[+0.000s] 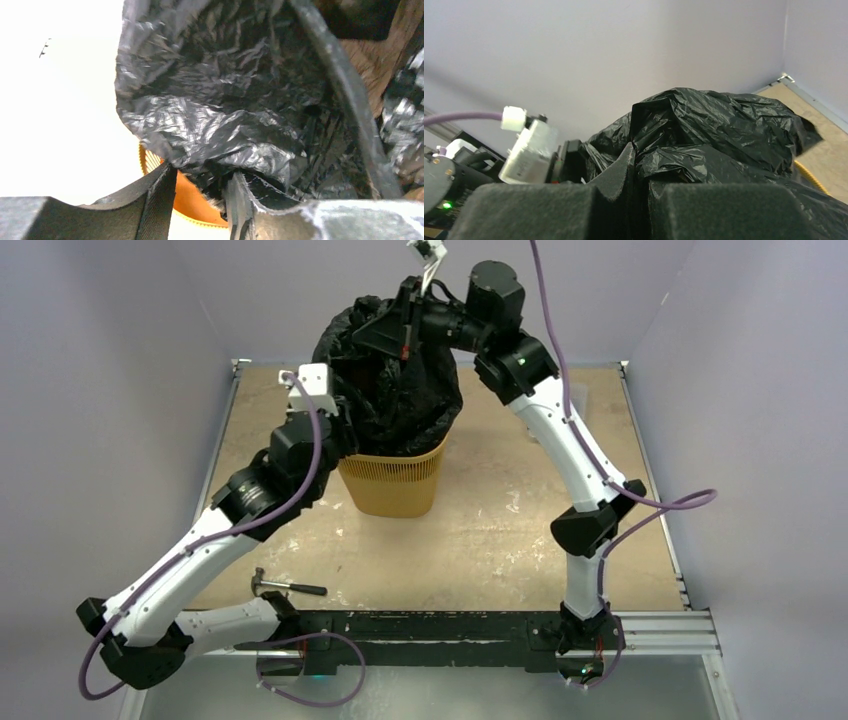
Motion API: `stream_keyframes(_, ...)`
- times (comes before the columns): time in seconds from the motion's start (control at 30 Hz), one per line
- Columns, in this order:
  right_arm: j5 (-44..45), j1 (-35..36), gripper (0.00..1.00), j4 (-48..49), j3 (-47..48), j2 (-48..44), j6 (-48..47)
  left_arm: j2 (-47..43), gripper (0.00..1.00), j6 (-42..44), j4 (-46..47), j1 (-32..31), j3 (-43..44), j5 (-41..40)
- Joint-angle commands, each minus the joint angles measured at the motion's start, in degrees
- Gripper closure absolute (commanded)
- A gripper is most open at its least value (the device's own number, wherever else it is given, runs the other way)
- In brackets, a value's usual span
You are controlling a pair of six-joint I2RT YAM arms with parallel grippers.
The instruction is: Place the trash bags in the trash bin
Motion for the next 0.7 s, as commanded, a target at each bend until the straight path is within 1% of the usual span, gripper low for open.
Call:
stream_keyframes(0.0,1.1,2.5,0.90,1.4,3.7,0.3,-0.1,-4.3,0.58,-1.7,0.1,0.3,0.4,-3.3)
stream_keyframes(0.07,0.0,2.8,0.90,2.1,3.6,0.9,0.5,-5.8,0.54,-1.8,0.0,0.3,0.1,-4.2)
stream_keyframes(0.13,-4.5,3.1,0.90,5.2,3.2,1.5,3.7,-7.4,0.48,-1.9,-0.1,0.3,-0.1,-4.9)
stream_keyframes(0.2,-10.5,5.0,0.89,11.5,6.0,2.1,8.3,-8.9,0.42,-1.9,0.0,0.3,-0.4,-6.3)
stream_keyframes(0.27,-10.8,5.4,0.88,12.2,9.3,1.7,8.3,-10.0,0.38,-1.8,0.2,0.3,-0.3,-7.4)
stream_keyframes(0.3,-10.3,4.8,0.87,12.7,8.0,0.4,8.2,-10.4,0.38,-1.8,0.0,0.3,-0.1,-7.8)
stream_keyframes(0.37,-10.5,3.6,0.88,16.5,0.9,-2.7,9.6,-11.4,0.36,-1.8,0.1,0.3,-0.1,-8.0)
stream_keyframes(0.4,-10.1,3.5,0.88,17.4,-2.2,-3.7,8.8,-11.8,0.36,-1.8,0.1,0.3,-0.2,-8.3)
stream_keyframes(0.43,-8.6,3.5,0.88,16.1,-5.7,-4.3,7.2,-12.3,0.35,-1.9,0.2,0.3,-0.4,-8.5)
stream_keyframes(0.5,-2.7,3.6,0.89,10.9,-9.8,-4.8,3.6,-12.7,0.34,-1.8,0.4,0.3,-0.7,-8.8)
stream_keyframes(0.57,-0.6,3.5,0.90,9.3,-13.6,-5.1,1.8,-12.8,0.32,-1.8,0.3,0.3,-0.9,-8.9)
stream_keyframes(0.67,4.3,3.5,0.90,5.8,-12.9,-3.6,0.1,-12.7,0.26,-1.7,1.2,0.3,-1.9,-8.2)
